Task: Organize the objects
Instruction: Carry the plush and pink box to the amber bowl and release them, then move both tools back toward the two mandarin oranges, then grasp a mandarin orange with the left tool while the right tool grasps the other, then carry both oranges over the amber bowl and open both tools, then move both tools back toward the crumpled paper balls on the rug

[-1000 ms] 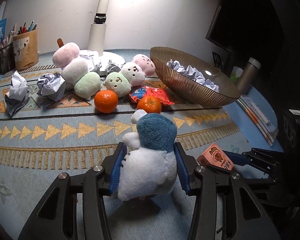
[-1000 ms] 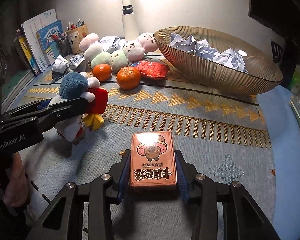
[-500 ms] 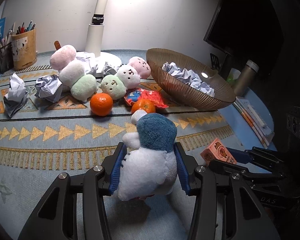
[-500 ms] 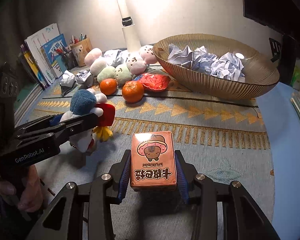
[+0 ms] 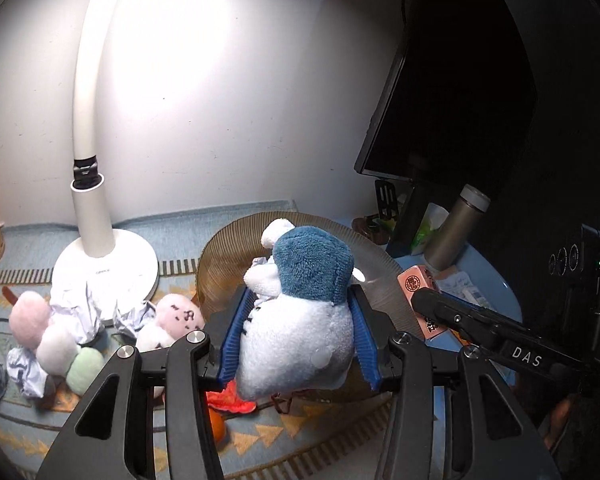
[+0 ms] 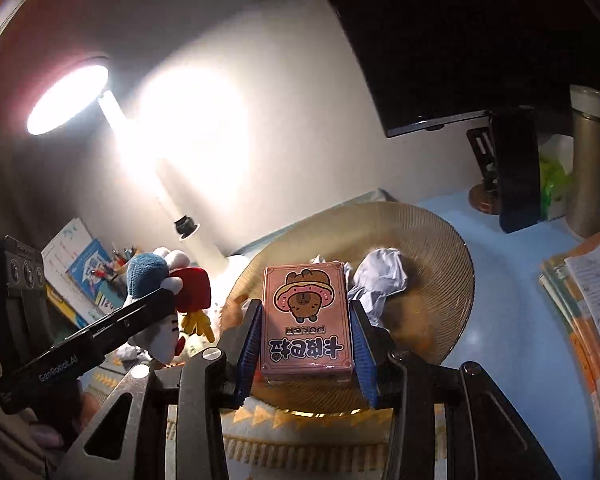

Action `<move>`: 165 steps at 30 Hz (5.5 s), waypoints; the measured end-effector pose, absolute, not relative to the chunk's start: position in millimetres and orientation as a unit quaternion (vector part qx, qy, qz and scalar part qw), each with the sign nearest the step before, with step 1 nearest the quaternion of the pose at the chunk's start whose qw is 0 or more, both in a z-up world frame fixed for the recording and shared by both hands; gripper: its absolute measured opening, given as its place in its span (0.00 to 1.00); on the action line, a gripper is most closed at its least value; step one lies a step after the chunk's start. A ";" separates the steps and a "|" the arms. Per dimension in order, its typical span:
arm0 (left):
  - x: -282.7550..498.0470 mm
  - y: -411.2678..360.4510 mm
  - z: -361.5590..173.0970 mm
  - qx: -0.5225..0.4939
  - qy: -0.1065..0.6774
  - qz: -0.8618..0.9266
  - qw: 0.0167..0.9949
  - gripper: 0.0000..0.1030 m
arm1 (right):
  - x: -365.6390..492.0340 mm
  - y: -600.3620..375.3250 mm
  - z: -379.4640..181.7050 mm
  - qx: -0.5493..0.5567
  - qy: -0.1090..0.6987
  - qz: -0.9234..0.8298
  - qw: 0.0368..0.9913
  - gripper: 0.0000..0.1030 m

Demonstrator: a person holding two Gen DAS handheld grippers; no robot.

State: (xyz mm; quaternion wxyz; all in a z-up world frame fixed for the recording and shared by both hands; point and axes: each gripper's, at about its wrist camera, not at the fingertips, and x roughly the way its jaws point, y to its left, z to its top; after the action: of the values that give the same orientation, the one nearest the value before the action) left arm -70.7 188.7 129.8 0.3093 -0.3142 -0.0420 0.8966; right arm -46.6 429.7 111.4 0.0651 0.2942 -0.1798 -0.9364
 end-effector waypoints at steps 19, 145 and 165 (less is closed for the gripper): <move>-52.8 126.2 112.5 -0.321 -0.127 0.898 0.272 0.94 | -63.1 434.4 89.7 0.348 -0.189 -0.914 0.087 0.48; -63.2 241.3 73.0 -0.365 -0.003 0.870 0.333 0.86 | -62.8 463.0 88.1 0.364 -0.172 -0.914 -0.050 0.39; 49.0 9.5 102.5 -0.264 -0.066 0.953 0.133 0.99 | 4.5 310.4 132.2 0.302 -0.101 -0.941 0.112 0.70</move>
State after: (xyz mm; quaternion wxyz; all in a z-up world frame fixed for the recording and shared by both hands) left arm 49.0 9.5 102.5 0.1333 -0.2643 -0.0655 0.9529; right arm 4.5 310.4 132.2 0.1123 0.3017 -0.1007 -0.9414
